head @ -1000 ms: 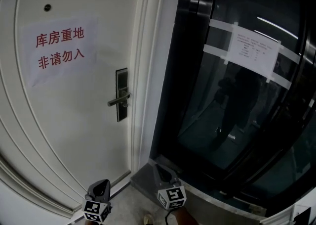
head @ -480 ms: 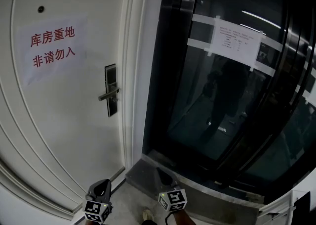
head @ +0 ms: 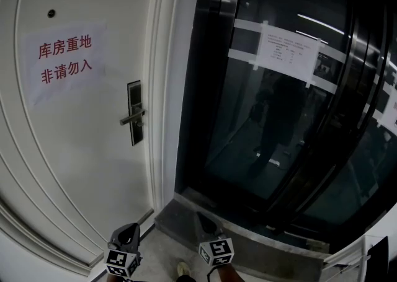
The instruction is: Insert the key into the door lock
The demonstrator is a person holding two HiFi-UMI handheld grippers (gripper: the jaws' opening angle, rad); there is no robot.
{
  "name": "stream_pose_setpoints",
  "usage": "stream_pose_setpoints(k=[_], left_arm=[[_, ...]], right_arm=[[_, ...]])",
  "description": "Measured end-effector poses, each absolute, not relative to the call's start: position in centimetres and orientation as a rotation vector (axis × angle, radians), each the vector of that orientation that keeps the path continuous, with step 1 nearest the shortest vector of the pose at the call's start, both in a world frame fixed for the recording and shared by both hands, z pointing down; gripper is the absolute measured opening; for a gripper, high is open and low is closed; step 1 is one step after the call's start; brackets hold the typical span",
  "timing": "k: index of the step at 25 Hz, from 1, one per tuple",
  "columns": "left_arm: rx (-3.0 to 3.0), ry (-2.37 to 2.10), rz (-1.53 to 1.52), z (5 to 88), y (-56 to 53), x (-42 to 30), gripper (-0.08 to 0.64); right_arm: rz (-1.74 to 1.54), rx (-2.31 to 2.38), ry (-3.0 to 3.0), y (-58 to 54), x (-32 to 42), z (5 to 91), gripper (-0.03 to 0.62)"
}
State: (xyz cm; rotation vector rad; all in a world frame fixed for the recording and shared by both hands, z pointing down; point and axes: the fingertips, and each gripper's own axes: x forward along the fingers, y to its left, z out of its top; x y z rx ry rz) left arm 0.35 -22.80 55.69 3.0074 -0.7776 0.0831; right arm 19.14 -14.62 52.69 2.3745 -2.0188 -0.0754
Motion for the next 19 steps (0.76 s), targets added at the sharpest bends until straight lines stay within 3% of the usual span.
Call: stream_pose_setpoints(k=[19], left_arm=[[3.017, -0.767, 0.08, 55.12, -22.94, 0.41, 0.002]], right_arm=[[-0.068, 2.374, -2.023, -14.7, 19.04, 52.85, 0.002]])
